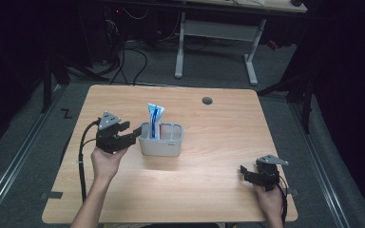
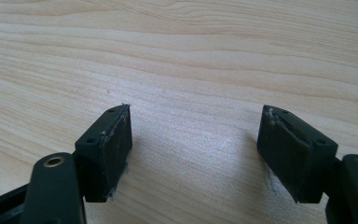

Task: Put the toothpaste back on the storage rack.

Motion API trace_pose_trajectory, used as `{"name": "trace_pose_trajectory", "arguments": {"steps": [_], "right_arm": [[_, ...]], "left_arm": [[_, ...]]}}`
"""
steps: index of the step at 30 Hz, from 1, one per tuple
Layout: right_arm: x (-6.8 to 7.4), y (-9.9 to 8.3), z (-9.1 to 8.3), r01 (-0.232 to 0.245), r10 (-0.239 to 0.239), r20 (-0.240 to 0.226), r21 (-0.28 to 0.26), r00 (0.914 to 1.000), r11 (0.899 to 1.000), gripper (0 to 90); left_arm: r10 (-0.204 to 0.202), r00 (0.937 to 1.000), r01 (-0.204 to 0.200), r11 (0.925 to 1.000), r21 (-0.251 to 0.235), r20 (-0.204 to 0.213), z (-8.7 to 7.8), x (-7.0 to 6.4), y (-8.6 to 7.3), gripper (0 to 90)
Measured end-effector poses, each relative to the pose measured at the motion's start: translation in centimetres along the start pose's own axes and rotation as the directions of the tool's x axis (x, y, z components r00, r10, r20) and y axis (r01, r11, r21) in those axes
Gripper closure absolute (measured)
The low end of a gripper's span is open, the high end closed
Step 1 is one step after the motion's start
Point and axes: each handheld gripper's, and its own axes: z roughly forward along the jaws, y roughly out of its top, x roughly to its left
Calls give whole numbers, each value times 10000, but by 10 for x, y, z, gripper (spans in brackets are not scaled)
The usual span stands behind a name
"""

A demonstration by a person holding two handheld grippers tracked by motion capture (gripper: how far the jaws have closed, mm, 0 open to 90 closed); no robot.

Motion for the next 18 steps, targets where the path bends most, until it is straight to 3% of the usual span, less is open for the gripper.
{"name": "trace_pose_trajectory", "arguments": {"steps": [18], "right_arm": [[0,0,0,-15,15,0,2,10000,10000,264]], "left_arm": [[-317,9993,315,9994,-141,-175,-12,9,-7,444]]}}
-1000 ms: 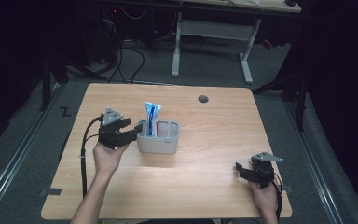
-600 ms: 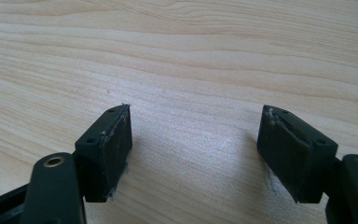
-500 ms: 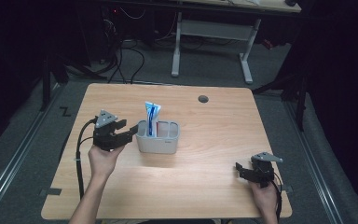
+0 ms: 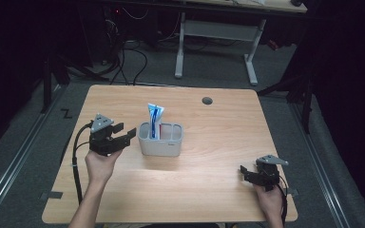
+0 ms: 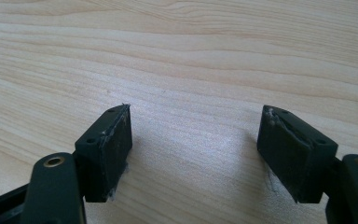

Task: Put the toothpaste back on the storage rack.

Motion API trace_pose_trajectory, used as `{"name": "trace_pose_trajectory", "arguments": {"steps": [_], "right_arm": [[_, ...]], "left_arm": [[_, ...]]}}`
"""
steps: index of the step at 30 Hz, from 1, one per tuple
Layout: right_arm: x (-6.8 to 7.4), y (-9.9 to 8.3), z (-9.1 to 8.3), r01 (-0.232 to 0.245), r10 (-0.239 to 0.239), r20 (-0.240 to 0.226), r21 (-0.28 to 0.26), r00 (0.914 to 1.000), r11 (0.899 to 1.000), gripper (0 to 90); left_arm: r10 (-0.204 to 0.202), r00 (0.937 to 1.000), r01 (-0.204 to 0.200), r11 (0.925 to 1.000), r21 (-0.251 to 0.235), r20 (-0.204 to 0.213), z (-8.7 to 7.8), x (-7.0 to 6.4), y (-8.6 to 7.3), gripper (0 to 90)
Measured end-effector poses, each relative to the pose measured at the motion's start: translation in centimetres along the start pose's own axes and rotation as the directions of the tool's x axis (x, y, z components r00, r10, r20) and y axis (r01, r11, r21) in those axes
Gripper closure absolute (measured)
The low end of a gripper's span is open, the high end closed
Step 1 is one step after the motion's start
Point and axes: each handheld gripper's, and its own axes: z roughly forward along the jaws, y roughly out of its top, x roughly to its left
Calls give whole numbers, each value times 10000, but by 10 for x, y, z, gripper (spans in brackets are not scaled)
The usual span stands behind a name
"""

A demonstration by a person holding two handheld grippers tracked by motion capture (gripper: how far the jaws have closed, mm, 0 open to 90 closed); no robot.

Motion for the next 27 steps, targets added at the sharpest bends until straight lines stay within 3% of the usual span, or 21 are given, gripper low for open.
{"name": "trace_pose_trajectory", "arguments": {"steps": [27], "right_arm": [[0,0,0,-2,2,1,1,10000,10000,264]], "left_arm": [[-474,9980,464,9986,-253,-413,-20,15,-13,425]]}}
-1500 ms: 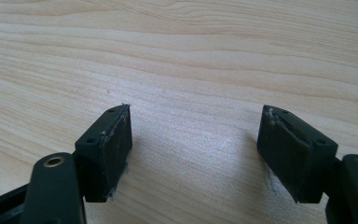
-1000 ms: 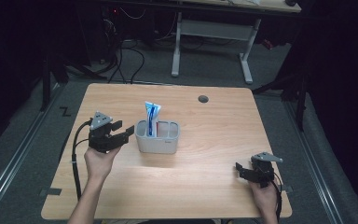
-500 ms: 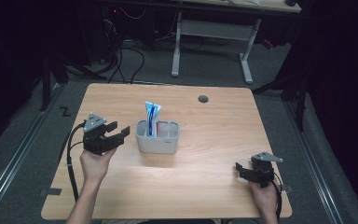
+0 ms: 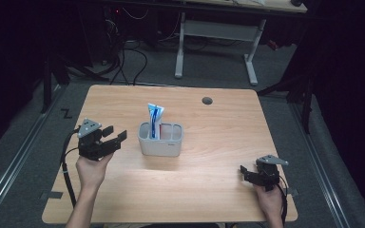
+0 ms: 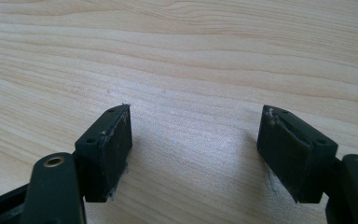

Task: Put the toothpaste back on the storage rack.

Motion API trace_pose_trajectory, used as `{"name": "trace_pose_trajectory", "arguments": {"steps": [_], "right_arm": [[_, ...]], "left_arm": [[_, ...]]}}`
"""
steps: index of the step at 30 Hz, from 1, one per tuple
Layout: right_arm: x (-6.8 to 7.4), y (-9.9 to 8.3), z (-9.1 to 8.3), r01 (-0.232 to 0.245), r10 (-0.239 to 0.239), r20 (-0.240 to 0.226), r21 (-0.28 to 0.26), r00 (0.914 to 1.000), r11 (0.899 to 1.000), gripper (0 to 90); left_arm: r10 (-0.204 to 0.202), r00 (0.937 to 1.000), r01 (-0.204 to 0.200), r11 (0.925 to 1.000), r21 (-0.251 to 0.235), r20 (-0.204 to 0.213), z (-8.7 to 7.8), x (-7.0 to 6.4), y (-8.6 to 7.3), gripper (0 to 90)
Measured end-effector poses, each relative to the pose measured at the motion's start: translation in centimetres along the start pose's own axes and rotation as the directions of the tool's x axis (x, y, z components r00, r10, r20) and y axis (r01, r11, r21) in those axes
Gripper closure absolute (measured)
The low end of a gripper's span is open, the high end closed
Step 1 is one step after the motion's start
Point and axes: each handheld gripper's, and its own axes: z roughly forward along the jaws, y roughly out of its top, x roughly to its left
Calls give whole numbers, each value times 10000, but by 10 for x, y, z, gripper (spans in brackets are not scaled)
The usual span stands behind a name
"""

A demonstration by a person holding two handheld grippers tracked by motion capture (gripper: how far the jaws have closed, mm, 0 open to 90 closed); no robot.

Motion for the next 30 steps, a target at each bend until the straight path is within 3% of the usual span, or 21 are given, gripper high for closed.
{"name": "trace_pose_trajectory", "arguments": {"steps": [30], "right_arm": [[0,0,0,2,-2,0,-1,10000,10000,264]], "left_arm": [[-242,9992,249,9995,210,-312,-8,12,-16,419]]}}
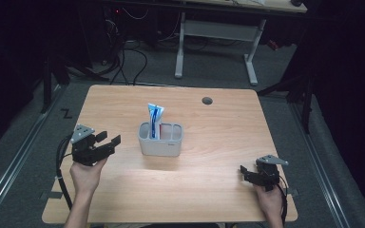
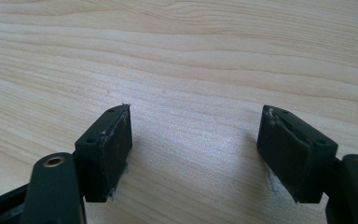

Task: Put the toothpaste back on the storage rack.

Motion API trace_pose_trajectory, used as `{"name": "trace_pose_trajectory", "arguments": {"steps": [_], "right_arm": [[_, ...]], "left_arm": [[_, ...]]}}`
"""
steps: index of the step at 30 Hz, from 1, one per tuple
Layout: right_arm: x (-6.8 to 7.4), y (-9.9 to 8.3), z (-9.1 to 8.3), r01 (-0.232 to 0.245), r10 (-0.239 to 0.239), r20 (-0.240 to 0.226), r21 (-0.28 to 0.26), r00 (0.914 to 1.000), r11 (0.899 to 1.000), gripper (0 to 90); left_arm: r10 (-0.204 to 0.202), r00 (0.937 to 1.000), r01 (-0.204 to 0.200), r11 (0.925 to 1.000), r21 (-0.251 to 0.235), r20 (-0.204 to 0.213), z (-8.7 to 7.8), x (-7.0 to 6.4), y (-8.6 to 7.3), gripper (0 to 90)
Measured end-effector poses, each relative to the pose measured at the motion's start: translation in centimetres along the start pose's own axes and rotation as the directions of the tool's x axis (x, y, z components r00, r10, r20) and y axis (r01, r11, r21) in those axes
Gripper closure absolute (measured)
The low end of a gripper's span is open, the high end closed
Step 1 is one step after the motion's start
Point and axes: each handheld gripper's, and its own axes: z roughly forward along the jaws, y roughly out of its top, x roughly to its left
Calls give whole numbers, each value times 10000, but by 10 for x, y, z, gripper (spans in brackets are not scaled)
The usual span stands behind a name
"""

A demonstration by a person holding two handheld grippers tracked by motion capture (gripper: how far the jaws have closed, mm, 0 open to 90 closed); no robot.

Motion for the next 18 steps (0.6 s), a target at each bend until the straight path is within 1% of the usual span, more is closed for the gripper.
{"name": "trace_pose_trajectory", "arguments": {"steps": [8,15,18], "right_arm": [[0,0,0,1,-1,0,-2,10000,10000,264],[0,0,0,16,-16,1,-1,10000,10000,264],[0,0,0,1,-1,-3,-2,10000,10000,265]], "left_arm": [[30,9999,-29,9999,97,-149,1,2,-4,419],[-70,9997,73,9999,154,-229,0,4,-9,419],[-166,9997,169,9997,164,-188,0,5,-11,419]]}}
